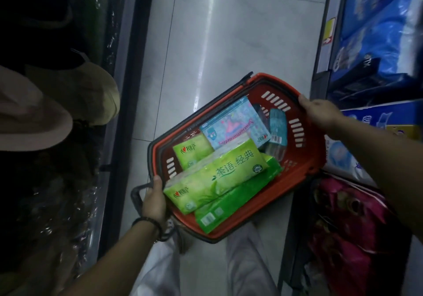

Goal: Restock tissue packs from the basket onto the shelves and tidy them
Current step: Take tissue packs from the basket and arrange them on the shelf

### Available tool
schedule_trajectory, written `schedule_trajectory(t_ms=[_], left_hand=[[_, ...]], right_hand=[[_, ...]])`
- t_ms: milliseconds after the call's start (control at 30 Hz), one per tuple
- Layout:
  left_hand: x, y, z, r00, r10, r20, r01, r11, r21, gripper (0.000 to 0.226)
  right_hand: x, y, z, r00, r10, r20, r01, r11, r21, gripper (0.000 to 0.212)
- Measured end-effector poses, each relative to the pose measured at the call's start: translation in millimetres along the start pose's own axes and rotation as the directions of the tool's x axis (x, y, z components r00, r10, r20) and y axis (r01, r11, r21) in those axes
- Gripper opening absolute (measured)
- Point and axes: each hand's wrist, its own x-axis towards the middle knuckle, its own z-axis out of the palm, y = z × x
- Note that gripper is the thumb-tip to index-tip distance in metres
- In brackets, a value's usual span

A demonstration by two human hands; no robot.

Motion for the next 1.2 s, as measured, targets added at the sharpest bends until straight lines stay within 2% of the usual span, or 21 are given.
schedule_trajectory(t_ms=[67,133,233,333,400,467,533,600,667,733,800,867,933,1067,1167,1200], left_hand=[[-9,27,-20,0.999,0.036,0.024,-0.038,0.996,0.085,0.094],[-33,65,-39,0.995,0.097,0.000,-0.096,0.987,0.130,0.091],[-57,113,-74,0.982,0.185,-0.026,-0.176,0.963,0.204,0.089],[-144,168,-80,0.946,0.315,-0.080,-0.274,0.905,0.324,0.094],[-212,198,-77,0.901,0.431,-0.047,-0.381,0.838,0.391,0.093],[-265,216,-81,0.843,0.538,0.010,-0.481,0.746,0.460,0.096],[-312,231,-85,0.799,0.592,0.104,-0.553,0.656,0.513,0.082],[-354,240,-85,0.742,0.639,0.201,-0.621,0.545,0.563,0.072],[-392,248,-83,0.690,0.651,0.316,-0.677,0.427,0.600,0.069],[-427,247,-84,0.650,0.645,0.402,-0.706,0.315,0.635,0.069],[-460,238,-82,0.629,0.632,0.452,-0.726,0.269,0.633,0.071],[-489,222,-80,0.601,0.614,0.512,-0.758,0.235,0.608,0.063],[-510,201,-84,0.585,0.570,0.576,-0.780,0.203,0.592,0.050],[-535,156,-86,0.584,0.471,0.661,-0.790,0.143,0.596,0.074],[-550,99,-85,0.557,0.409,0.722,-0.808,0.070,0.584,0.073],[-555,79,-79,0.528,0.399,0.750,-0.823,0.021,0.568,0.073]], right_hand=[[-28,1,-8,0.999,0.044,-0.011,-0.043,0.997,0.056,0.099],[-73,7,-17,0.996,0.083,-0.023,-0.080,0.990,0.116,0.091],[-148,10,-35,0.987,0.156,-0.050,-0.141,0.965,0.221,0.091],[-225,19,-52,0.979,0.179,-0.092,-0.152,0.958,0.245,0.076],[-278,30,-63,0.977,0.169,-0.130,-0.137,0.965,0.225,0.076],[-337,42,-67,0.959,0.225,-0.173,-0.177,0.951,0.255,0.078],[-398,58,-65,0.944,0.272,-0.186,-0.224,0.944,0.241,0.065],[-461,74,-52,0.916,0.342,-0.208,-0.272,0.914,0.300,0.060],[-519,91,-30,0.874,0.429,-0.227,-0.306,0.849,0.430,0.064],[-572,111,-4,0.819,0.526,-0.230,-0.308,0.740,0.598,0.078],[-621,127,21,0.764,0.614,-0.199,-0.286,0.599,0.748,0.095],[-667,141,42,0.729,0.668,-0.149,-0.288,0.496,0.819,0.102],[-713,155,57,0.694,0.707,-0.136,-0.275,0.435,0.858,0.090],[-801,194,91,0.699,0.713,-0.044,-0.182,0.236,0.955,0.081],[-863,236,132,0.692,0.722,-0.005,-0.098,0.101,0.990,0.074],[-885,248,147,0.676,0.736,0.005,-0.085,0.071,0.994,0.072]])
